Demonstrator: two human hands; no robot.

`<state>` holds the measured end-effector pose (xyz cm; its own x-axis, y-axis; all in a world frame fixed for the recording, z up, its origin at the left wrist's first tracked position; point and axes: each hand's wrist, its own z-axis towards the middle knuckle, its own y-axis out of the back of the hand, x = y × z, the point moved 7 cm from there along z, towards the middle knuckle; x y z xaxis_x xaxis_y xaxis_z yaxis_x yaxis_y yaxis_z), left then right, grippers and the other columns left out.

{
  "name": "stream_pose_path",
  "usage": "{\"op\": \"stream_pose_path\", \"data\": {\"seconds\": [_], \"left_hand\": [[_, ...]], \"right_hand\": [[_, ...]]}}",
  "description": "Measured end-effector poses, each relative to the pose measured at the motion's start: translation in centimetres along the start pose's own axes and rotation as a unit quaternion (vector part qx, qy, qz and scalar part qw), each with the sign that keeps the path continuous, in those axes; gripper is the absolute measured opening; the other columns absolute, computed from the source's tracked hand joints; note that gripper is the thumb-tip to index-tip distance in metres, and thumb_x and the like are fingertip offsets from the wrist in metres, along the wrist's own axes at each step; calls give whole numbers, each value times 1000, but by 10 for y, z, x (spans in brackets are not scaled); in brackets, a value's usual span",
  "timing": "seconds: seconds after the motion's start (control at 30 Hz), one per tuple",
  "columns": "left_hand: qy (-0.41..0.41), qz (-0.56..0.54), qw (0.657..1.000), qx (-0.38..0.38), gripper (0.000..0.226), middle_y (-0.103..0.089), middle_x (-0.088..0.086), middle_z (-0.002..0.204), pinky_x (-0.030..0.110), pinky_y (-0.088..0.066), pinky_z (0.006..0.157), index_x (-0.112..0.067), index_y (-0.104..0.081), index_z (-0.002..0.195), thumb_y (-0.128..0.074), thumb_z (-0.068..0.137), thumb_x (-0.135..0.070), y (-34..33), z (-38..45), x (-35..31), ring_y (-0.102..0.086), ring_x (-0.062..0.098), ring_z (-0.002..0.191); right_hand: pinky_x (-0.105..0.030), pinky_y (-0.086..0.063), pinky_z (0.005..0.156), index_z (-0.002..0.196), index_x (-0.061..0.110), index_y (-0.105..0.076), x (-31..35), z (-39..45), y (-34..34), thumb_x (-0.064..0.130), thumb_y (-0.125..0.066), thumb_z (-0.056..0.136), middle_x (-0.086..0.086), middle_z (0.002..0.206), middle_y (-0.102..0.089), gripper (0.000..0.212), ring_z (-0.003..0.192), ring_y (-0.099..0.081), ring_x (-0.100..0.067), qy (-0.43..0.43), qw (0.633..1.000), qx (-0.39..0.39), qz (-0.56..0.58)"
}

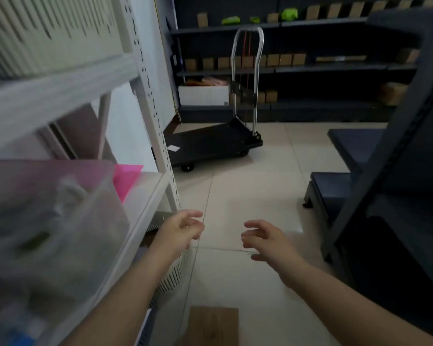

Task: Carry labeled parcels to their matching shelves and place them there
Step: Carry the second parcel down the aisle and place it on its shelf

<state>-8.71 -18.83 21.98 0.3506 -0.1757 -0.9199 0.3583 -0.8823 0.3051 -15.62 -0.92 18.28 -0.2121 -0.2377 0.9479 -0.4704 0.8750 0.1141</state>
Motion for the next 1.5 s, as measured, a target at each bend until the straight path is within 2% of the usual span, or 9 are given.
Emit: {"op": "stream_pose_path", "data": {"seconds": [0.27, 0.37, 0.7, 0.87, 0.97, 1.17, 1.3, 1.4, 1.5], "left_hand": [[26, 26, 999, -7, 21, -60, -1, 89, 21, -41, 62, -16, -59, 108, -57, 87, -11, -34, 23, 150, -55, 9, 76], [52, 36, 998, -12, 26, -59, 5, 100, 20, -40, 64, -12, -58, 114, -57, 87, -11, -44, 22, 200, -55, 16, 88], [186, 64, 980, -24, 51, -44, 12, 141, 35, -36, 100, -12, -44, 135, -59, 86, -13, -65, 9, 333, -42, 26, 129], [272, 51, 961, -5, 48, -57, 12, 125, 37, -45, 93, -9, -46, 131, -58, 86, -19, -76, -5, 375, -55, 31, 113], [281, 31, 959, 16, 35, -66, 9, 104, 36, -52, 77, -11, -57, 118, -58, 85, -20, -84, -8, 385, -63, 26, 91], [279, -36, 960, -6, 40, -61, 14, 113, 27, -43, 55, -11, -50, 127, -56, 88, -16, -97, -14, 381, -58, 19, 78], [247, -30, 968, -9, 37, -63, 9, 103, 30, -49, 65, -11, -54, 123, -57, 86, -14, -103, -8, 365, -60, 20, 81], [230, -37, 972, -8, 41, -65, 10, 112, 38, -52, 81, -12, -55, 125, -58, 84, -14, -106, 1, 346, -62, 26, 94], [204, -55, 977, -17, 36, -63, 9, 110, 41, -50, 84, -13, -56, 122, -58, 86, -15, -108, 9, 319, -60, 25, 93]], "right_hand": [[-34, -47, 73, 112, 15, -55, -153, 42, -27, 10, -60, 82, -2, 89, -62, 30, 83, -58, -18, -30, 999, 3, -19], [-34, -48, 73, 112, 15, -55, -198, 48, -30, 10, -61, 81, -2, 91, -61, 31, 83, -57, -19, -51, 998, -1, -32], [-41, -53, 84, 122, 14, -49, -316, 47, -52, 16, -61, 82, -8, 108, -57, 42, 86, -54, -20, -154, 983, 15, -96], [-40, -51, 83, 138, 15, -32, -362, 32, -69, 26, -60, 81, -10, 125, -52, 64, 105, -55, -26, -224, 961, 65, -150], [-31, -44, 77, 137, 13, -35, -377, 27, -77, 30, -61, 83, -8, 131, -52, 63, 113, -53, -24, -228, 960, 98, -129], [-14, -40, 57, 133, 15, -44, -380, 26, -70, 28, -66, 80, -5, 124, -62, 59, 104, -61, -18, -175, 977, 74, -96], [-6, -40, 49, 132, 14, -45, -368, 27, -56, 25, -68, 81, -8, 119, -64, 57, 85, -61, -9, -151, 984, 62, -75], [-13, -46, 59, 131, 14, -47, -350, 34, -40, 24, -70, 79, -9, 116, -65, 59, 96, -64, -17, -119, 991, 33, -51], [-19, -51, 69, 129, 16, -49, -326, 42, -21, 25, -72, 77, -8, 117, -66, 58, 102, -63, -20, -78, 996, 6, -40]]}}
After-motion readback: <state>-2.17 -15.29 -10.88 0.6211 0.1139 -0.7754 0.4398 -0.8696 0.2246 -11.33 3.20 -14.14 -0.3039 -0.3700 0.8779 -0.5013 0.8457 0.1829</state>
